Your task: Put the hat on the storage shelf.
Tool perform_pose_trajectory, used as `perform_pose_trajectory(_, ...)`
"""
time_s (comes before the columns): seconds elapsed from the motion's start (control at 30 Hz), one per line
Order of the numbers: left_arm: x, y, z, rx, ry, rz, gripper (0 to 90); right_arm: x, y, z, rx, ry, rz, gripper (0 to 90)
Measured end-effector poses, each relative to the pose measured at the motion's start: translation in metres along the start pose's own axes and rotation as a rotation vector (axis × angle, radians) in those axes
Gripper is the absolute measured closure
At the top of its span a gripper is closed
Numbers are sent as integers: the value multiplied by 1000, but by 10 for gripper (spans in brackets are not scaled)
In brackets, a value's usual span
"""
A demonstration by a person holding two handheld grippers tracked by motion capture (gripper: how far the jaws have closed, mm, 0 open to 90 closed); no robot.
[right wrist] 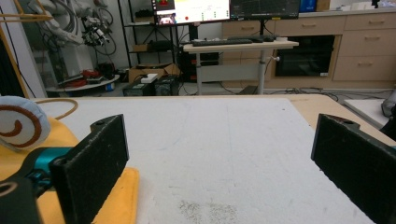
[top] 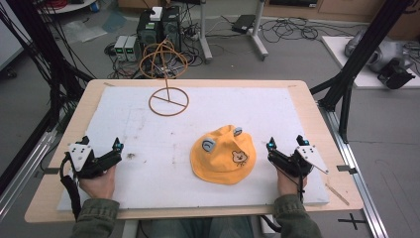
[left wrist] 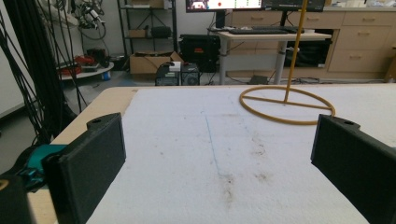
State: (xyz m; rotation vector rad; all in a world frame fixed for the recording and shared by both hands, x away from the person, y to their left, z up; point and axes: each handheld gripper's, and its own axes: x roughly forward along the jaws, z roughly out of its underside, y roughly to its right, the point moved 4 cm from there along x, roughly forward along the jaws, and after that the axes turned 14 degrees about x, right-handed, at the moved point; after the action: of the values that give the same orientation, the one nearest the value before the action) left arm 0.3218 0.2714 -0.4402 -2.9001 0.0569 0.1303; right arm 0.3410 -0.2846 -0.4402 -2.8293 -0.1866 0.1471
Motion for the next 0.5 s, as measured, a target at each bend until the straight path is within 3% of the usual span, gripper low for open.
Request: perform_pose_trajectory(0.5, -1, -1, 0, 1, -3, -3, 35, 1, 0, 0, 1, 2, -2, 36)
